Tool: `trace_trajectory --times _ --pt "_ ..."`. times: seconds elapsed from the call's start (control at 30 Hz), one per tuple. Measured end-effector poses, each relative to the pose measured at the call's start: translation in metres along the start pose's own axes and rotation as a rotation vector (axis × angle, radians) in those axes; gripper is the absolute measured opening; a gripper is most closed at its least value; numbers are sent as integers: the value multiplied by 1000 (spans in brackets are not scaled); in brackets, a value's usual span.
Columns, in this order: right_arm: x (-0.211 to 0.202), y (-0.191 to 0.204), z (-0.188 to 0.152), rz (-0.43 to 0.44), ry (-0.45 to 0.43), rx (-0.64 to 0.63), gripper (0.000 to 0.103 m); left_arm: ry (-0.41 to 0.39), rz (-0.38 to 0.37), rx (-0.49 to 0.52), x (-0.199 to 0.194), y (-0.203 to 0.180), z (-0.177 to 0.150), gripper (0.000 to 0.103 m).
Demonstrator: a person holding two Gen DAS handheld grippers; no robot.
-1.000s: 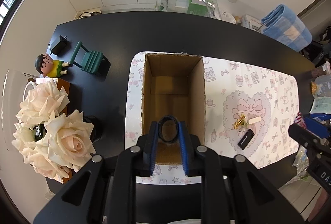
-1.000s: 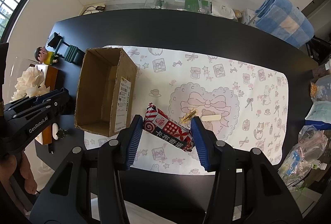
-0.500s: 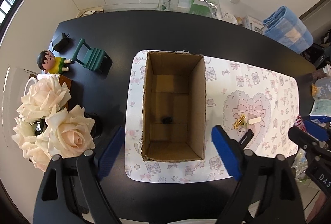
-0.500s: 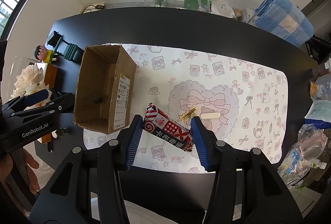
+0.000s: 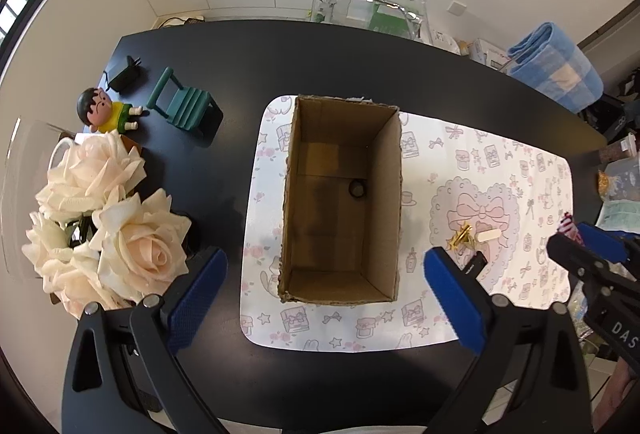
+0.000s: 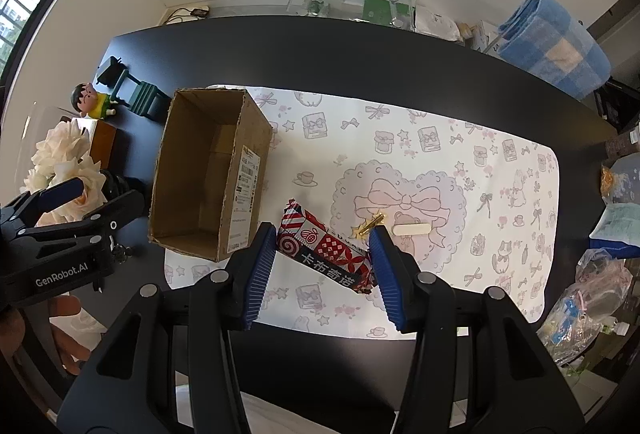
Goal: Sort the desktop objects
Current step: 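Carry the candy bar over the box and open right gripper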
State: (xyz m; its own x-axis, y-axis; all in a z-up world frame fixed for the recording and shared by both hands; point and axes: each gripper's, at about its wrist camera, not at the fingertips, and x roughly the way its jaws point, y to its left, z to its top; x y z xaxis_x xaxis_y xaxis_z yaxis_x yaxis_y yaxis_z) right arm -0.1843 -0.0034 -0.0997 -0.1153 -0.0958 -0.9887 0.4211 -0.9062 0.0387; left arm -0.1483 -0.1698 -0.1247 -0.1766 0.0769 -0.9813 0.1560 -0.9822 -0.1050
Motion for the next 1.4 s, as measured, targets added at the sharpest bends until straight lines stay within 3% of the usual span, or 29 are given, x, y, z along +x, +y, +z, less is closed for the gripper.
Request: trace_trajectory --times 0.33,0.53,0.9,1.4 --pt "3 38 13 26 -11 -106 50 11 23 -68 -3 25 -18 100" --pt "10 64 21 45 -4 -160 50 30 12 -170 0 48 -29 100" --pt "26 112 36 86 21 -263 50 39 25 -265 3 81 -41 100" --pt "40 141 41 104 33 -314 50 38 23 -302 2 96 -48 100"
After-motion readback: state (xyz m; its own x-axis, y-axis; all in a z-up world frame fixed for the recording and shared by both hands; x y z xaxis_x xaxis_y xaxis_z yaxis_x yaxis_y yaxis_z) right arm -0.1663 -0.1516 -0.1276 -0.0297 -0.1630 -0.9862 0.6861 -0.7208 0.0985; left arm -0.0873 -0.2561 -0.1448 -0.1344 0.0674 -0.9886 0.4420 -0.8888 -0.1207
